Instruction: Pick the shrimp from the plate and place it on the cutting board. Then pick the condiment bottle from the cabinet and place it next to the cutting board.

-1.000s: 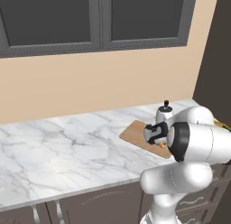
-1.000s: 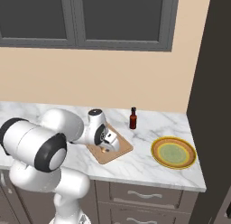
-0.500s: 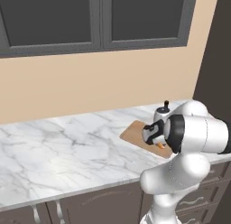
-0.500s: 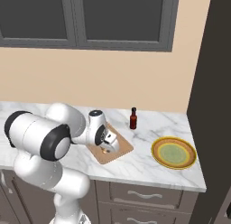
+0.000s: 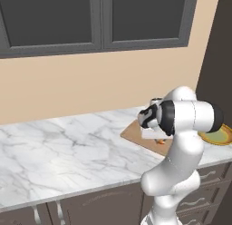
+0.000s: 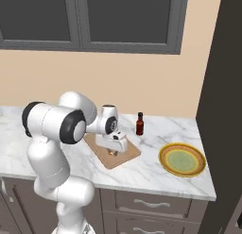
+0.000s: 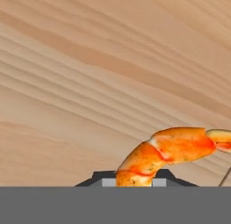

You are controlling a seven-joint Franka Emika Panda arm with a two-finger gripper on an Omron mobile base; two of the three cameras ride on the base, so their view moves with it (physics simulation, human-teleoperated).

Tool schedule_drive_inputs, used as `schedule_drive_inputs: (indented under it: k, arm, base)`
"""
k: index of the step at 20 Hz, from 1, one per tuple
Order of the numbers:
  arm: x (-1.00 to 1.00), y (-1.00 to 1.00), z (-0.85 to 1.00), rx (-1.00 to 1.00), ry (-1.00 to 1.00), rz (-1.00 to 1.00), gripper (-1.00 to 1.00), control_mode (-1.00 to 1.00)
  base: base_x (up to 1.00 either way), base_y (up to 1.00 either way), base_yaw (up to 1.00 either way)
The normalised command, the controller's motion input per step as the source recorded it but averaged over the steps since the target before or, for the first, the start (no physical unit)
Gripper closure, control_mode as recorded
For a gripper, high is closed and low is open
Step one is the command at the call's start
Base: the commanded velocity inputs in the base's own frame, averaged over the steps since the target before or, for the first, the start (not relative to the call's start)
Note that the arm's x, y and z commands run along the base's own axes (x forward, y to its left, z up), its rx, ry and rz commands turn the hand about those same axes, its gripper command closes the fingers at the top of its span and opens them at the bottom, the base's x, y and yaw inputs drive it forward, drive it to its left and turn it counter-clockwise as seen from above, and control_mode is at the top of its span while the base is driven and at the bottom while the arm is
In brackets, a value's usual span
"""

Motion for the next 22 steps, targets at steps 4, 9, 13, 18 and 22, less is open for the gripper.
schedule_drive_inputs:
  k: [4, 9, 13, 18, 22]
  arm:
    - [0.14, 0.03, -0.73, 0.0, -0.05, 0.0, -1.0, -1.0]
    - [-0.3, 0.01, -0.16, 0.0, -0.06, 0.0, -1.0, -1.0]
    - [-0.94, 0.04, 0.04, 0.0, -0.24, 0.0, -1.0, -1.0]
    - [-1.0, 0.24, 0.18, -0.04, -0.38, 0.0, -1.0, -1.0]
    - [-0.77, 0.26, 0.68, -0.04, -0.3, 0.0, -1.0, -1.0]
  base:
    - [0.0, 0.0, 0.0]
    - [0.0, 0.0, 0.0]
    - [0.0, 0.0, 0.0]
    - [0.0, 0.0, 0.0]
    - [0.0, 0.0, 0.0]
